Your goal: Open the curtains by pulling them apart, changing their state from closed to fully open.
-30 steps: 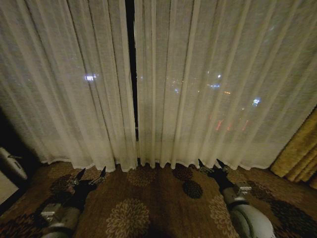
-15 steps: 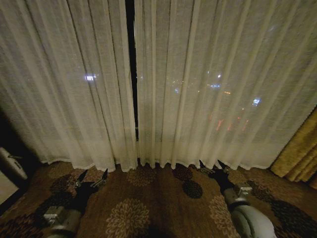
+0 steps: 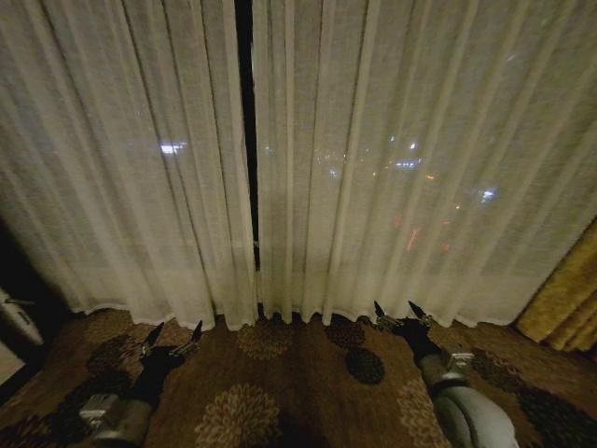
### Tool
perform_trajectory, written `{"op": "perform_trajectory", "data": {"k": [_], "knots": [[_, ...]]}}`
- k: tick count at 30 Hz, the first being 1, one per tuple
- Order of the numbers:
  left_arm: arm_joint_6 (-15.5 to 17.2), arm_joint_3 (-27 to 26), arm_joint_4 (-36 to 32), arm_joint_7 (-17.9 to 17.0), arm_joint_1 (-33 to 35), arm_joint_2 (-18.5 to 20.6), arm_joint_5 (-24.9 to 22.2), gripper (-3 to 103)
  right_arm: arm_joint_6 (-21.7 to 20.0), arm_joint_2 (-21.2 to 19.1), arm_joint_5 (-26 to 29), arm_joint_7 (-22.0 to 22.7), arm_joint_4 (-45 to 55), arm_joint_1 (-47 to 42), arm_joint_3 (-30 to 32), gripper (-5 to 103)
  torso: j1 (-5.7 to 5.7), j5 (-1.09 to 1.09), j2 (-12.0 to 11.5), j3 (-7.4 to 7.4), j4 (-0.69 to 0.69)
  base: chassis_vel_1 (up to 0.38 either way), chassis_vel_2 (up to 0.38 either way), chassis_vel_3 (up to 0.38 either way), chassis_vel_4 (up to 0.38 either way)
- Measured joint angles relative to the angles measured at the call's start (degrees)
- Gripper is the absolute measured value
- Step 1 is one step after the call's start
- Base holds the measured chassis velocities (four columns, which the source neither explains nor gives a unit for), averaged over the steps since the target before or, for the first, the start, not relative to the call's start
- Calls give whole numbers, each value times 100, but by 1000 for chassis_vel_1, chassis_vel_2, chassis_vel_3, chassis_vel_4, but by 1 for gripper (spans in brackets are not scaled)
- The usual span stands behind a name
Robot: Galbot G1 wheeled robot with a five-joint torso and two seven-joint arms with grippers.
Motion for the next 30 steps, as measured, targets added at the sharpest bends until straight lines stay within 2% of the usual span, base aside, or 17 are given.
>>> {"op": "perform_trajectory", "data": {"k": [7, 18, 30], "knots": [[-6, 6, 0, 17, 5, -37, 22, 100, 5, -1, -1, -34, 6, 7, -19, 100, -2, 0, 1, -1, 2, -119, 194, 165, -207], [-22, 21, -1, 38, 16, -68, 47, 100, 12, 8, -3, -65, -41, 45, -37, 100, -4, -2, 2, -2, 2, -43, 274, 42, -281], [-233, 13, 19, 161, 175, -142, 116, 100, 26, 18, -4, -117, -71, 50, -43, 100, -3, 0, 2, -1, 1, -47, 310, 47, -300]]}}
